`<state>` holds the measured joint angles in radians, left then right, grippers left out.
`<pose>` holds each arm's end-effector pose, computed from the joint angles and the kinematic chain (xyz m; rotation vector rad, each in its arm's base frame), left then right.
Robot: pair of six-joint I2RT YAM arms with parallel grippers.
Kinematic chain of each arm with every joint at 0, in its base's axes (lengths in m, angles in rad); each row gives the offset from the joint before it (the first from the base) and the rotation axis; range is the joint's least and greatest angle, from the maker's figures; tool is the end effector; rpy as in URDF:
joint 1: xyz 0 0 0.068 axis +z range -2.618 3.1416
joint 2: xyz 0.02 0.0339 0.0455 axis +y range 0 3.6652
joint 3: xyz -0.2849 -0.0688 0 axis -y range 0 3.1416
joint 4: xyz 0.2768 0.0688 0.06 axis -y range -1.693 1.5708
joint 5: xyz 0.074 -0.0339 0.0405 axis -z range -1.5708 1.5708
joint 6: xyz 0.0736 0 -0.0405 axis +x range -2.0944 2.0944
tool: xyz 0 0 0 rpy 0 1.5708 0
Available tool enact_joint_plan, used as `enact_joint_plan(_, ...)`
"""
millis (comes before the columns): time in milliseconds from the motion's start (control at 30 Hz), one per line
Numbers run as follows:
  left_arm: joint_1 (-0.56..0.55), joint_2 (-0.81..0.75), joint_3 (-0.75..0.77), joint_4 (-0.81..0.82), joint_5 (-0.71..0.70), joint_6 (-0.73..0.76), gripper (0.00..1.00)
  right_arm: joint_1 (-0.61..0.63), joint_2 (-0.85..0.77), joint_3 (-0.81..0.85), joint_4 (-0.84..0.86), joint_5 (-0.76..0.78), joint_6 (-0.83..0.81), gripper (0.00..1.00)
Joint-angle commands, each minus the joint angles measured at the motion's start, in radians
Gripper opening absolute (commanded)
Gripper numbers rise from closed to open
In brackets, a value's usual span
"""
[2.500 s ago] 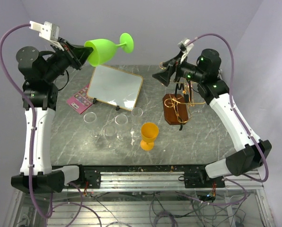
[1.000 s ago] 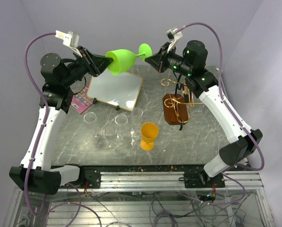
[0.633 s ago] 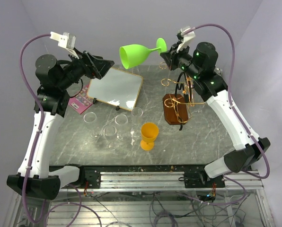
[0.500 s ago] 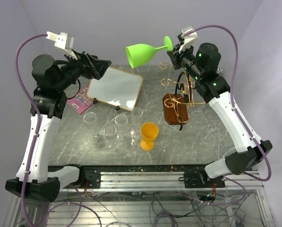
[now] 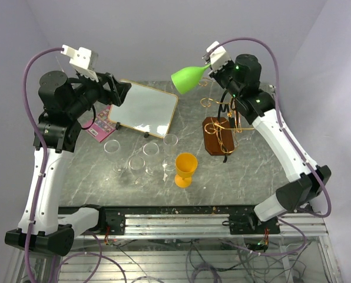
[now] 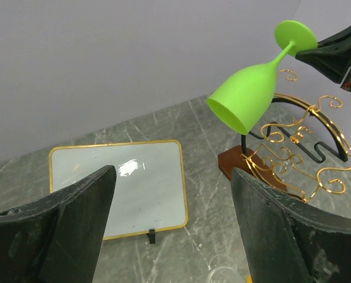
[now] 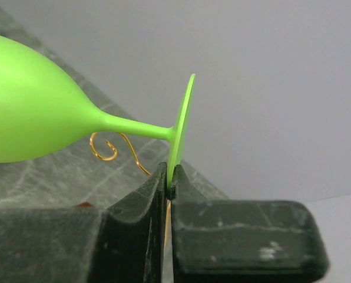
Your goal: Place the wine glass upside down on the wine glass rack
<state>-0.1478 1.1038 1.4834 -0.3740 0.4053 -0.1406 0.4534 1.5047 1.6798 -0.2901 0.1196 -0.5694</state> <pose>0.2610 -0.0682 0.5270 0.3277 1.5574 -0.5421 0.3719 0.1714 0.4882 -0.7467 1.5144 -0.1879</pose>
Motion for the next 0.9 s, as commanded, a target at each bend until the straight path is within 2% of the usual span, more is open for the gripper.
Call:
enact_joint_plan(0, 0.001, -0.019, 0.001, -0.025, -0.008, 0.066, 0.88, 0.002, 0.055, 0.022, -0.024, 0.071, -0.094, 0.00)
enact_joint_plan(267, 0.004, -0.024, -0.031, -0.025, 0.007, 0.086, 0.88, 0.002, 0.073, 0.047, -0.036, 0.111, -0.104, 0.00)
enact_joint_plan(500, 0.008, -0.030, -0.047, -0.023, 0.004, 0.099, 0.87, 0.005, 0.084, 0.025, -0.086, 0.078, -0.177, 0.00)
enact_joint_plan(867, 0.014, -0.035, -0.053, -0.019, 0.007, 0.111, 0.87, 0.016, 0.113, -0.014, -0.056, 0.106, -0.280, 0.00)
